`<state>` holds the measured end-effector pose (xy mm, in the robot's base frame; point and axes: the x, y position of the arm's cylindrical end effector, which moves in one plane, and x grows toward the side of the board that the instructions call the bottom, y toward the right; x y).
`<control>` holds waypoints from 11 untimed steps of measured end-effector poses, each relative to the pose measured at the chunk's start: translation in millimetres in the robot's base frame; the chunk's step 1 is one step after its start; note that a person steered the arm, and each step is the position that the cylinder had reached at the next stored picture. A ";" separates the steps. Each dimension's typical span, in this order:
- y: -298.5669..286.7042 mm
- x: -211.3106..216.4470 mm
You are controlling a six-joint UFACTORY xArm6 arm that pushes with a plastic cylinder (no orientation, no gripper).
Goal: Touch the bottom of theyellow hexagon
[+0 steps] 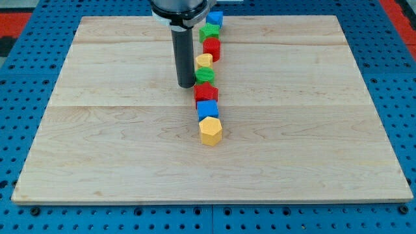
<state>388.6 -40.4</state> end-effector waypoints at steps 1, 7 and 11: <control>0.7 0.0; -151.0 -62.0; -148.8 205.8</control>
<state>594.4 -189.2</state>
